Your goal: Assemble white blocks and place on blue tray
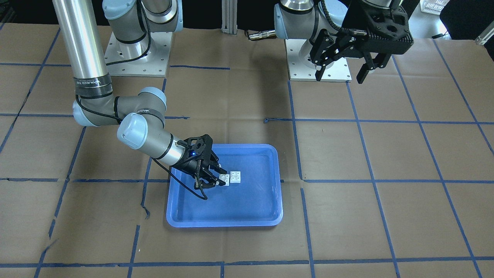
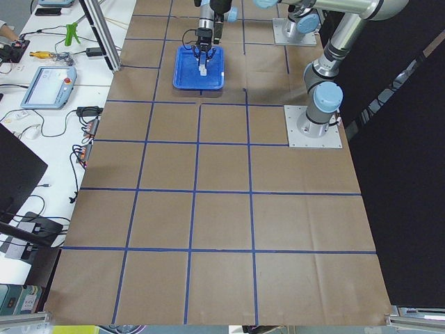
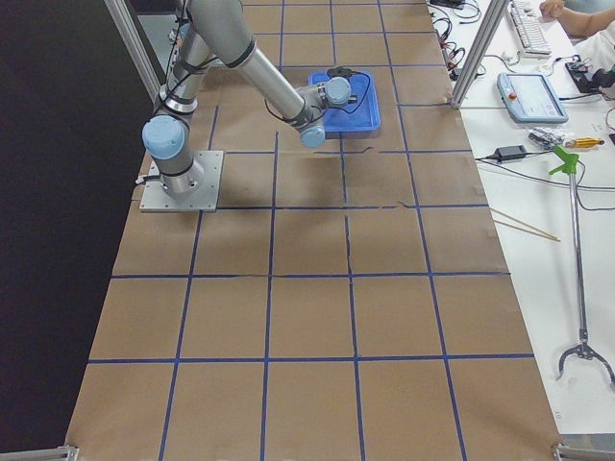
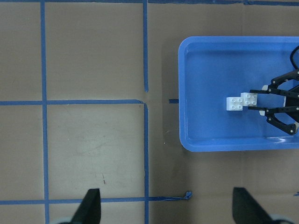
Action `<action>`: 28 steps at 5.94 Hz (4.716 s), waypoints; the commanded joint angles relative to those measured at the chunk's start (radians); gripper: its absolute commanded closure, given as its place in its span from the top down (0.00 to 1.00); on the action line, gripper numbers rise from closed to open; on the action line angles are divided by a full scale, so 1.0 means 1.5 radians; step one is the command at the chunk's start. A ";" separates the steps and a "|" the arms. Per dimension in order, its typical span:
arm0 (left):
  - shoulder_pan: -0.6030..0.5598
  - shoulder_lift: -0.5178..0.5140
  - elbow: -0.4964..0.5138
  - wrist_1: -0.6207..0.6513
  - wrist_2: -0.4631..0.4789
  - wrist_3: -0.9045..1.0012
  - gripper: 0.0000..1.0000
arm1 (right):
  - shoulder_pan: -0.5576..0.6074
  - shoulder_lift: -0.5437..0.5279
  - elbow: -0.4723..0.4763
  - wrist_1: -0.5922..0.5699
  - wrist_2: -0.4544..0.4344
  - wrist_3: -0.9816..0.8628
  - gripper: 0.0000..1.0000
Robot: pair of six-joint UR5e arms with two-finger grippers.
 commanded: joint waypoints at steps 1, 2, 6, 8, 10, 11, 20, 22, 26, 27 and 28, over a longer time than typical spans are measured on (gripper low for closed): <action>0.003 -0.001 -0.001 0.001 -0.001 0.000 0.99 | 0.002 -0.001 0.000 0.000 0.000 0.000 0.40; 0.003 -0.001 -0.002 0.001 -0.002 0.000 0.99 | 0.003 -0.001 0.000 0.000 0.001 0.000 0.40; 0.003 -0.001 -0.003 0.001 -0.002 0.000 0.99 | 0.003 -0.001 0.009 0.000 0.002 0.000 0.40; 0.004 -0.001 -0.003 0.001 -0.003 0.000 0.99 | 0.003 -0.002 0.009 -0.002 0.003 0.000 0.40; 0.002 -0.001 -0.003 0.001 -0.004 0.000 0.99 | 0.003 -0.001 0.009 -0.002 0.004 -0.001 0.43; 0.002 -0.001 -0.003 0.002 -0.004 0.000 0.99 | 0.003 0.000 0.009 -0.002 0.007 0.000 0.67; 0.002 -0.001 -0.003 0.001 -0.006 0.000 0.99 | -0.004 -0.127 -0.082 0.245 -0.145 0.084 1.00; 0.002 -0.002 -0.003 0.002 -0.006 0.000 0.99 | -0.028 -0.166 -0.172 0.428 -0.253 0.097 1.00; 0.003 -0.002 -0.003 0.002 -0.007 0.000 0.99 | -0.082 -0.253 -0.319 0.710 -0.458 0.547 1.00; 0.003 -0.002 -0.003 0.002 -0.007 0.000 0.99 | -0.081 -0.286 -0.343 0.808 -0.489 0.704 1.00; 0.003 -0.002 -0.003 0.002 -0.007 0.000 0.99 | -0.077 -0.296 -0.374 0.881 -0.557 0.858 1.00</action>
